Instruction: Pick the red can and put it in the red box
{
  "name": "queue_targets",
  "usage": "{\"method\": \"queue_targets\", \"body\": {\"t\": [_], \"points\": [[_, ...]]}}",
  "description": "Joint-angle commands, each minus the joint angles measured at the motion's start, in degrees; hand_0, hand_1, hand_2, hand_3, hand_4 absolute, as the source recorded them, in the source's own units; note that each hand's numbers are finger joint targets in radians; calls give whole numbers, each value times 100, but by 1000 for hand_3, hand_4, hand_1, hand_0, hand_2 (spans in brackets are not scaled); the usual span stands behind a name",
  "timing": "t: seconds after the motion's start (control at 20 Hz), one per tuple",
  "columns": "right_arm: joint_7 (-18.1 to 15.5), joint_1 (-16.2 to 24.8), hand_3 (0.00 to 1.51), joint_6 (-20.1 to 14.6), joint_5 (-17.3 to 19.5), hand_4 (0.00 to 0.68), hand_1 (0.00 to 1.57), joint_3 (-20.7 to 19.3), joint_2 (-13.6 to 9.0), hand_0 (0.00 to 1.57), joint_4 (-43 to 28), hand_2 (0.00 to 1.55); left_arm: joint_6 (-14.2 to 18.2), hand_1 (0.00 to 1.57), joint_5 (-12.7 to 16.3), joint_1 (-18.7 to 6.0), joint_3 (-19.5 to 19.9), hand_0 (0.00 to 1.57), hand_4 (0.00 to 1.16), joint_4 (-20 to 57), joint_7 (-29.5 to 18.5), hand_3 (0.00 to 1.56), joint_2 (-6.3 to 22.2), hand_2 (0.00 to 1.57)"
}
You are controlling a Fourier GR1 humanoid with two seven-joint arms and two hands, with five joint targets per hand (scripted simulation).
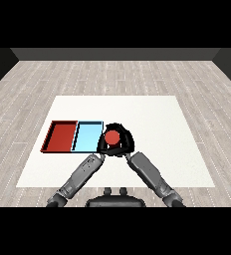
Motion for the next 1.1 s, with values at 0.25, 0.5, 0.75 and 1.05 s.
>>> {"method": "queue_targets", "body": {"t": [0.25, 0.5, 0.75, 1.05], "points": [[12, -400, 0, 21, 193, 0, 0, -176, 83, 0, 245, 0, 242, 1571, -41, -58, -287, 1571, 1148, 303, -165, 1486, -141, 1571], [15, 89, 0, 45, 727, 0, 0, -431, 86, 0, -214, 0, 74, 1571, -86, 267, -140, 1571, 1148, 182, -369, 1489, -144, 1571], [972, -206, 0, 97, 614, 0, 0, -1145, -531, 0, -1354, 0, -501, 1571, 157, 140, 456, 1571, 1139, 603, -512, 1490, -147, 1571], [1049, 332, 0, 33, 689, 0, 0, -1546, -783, 0, -2360, 0, -349, 1571, -121, 501, 404, 1571, 1117, -384, 62, 1453, 333, 1554]]}}
